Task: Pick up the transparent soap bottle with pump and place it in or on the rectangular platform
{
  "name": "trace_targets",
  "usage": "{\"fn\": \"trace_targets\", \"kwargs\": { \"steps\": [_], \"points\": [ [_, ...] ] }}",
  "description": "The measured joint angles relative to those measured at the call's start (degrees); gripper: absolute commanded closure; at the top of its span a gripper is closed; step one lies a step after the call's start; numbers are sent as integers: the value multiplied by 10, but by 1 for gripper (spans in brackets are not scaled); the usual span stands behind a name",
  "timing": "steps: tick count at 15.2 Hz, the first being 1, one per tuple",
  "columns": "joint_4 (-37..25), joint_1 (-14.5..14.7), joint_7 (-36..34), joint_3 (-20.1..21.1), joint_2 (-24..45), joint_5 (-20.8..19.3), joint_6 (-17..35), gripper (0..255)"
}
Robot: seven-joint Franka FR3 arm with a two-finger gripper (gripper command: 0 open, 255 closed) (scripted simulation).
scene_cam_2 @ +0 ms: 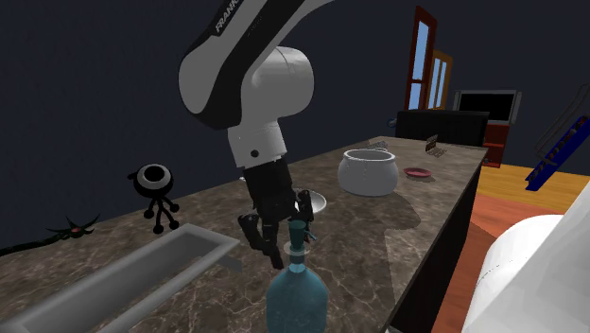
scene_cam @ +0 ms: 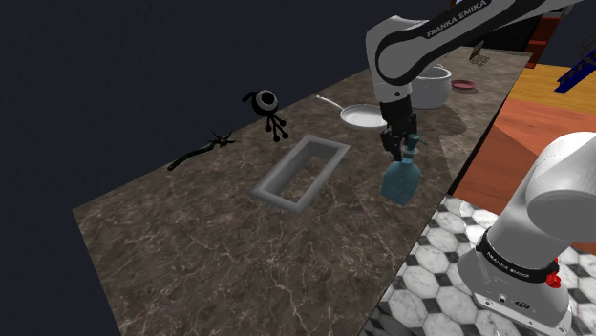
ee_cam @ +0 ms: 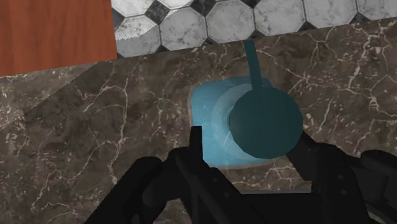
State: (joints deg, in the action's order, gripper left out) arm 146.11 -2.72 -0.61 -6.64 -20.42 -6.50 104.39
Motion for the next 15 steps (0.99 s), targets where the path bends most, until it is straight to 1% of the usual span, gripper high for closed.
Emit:
{"fn": "trace_targets", "kwargs": {
  "steps": [9, 15],
  "points": [
    [0, 0, 0, 0, 0, 0, 0, 255],
    [-24, 0, 2, 1, -18, 0, -42, 255]
  ]
}}
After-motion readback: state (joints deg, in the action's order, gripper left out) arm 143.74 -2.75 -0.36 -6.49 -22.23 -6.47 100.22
